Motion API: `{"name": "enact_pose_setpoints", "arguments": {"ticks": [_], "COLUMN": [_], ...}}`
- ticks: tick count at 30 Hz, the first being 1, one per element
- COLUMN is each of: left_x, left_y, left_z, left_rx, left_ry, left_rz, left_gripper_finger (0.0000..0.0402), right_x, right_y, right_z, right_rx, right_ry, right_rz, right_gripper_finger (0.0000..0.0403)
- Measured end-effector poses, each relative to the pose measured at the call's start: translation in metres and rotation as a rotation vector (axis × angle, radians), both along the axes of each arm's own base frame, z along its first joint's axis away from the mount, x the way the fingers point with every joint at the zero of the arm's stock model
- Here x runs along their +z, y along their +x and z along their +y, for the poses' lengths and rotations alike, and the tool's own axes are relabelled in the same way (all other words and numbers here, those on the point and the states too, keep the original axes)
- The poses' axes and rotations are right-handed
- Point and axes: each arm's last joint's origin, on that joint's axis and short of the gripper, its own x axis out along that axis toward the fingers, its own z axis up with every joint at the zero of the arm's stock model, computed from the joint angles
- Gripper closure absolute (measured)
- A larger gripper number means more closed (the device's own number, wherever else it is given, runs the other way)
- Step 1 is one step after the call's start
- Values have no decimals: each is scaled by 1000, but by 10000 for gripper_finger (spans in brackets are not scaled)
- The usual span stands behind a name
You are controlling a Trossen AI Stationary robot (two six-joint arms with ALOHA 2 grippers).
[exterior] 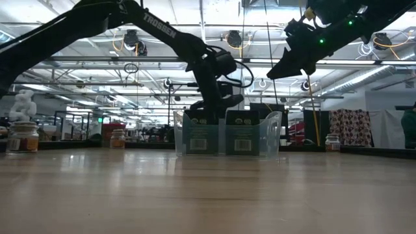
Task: Sort spices by type
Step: Put the red seasoning bottle into the gray bin, then put the red seasoning into the gray bin
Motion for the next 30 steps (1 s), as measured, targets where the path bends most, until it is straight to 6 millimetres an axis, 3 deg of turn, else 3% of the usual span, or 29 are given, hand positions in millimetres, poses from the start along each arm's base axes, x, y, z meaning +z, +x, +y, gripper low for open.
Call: {"name": "enact_pose_setpoints", "arguments": {"ticks": [9, 13, 16, 20, 25, 30], "left_x": [0, 13, 37, 84, 144, 187], "left_y": [-4, -8, -14, -32, -71, -120], "left_z": [-1, -3, -7, -17, -37, -54], "left_rx": [2, -13, -14, -54, -121, -120], "left_ry": [-16, -2, 35, 85, 132, 153], "left_rz": [35, 52, 26, -13, -6, -26], "left_gripper_finger": [396, 396, 396, 396, 396, 396], "right_x": [0, 0, 0, 0, -2, -2], "right_y": [0, 0, 0, 0, -1, -1], "right_z": [0, 0, 0, 0, 0, 0], "right_rx": [-2, -2, -2, -5, -10, -15], "right_ry": [3, 3, 3, 12, 31, 46], "right_rz": [-2, -2, -2, -2, 4, -5], "right_gripper_finger": [282, 282, 282, 282, 282, 282]}}
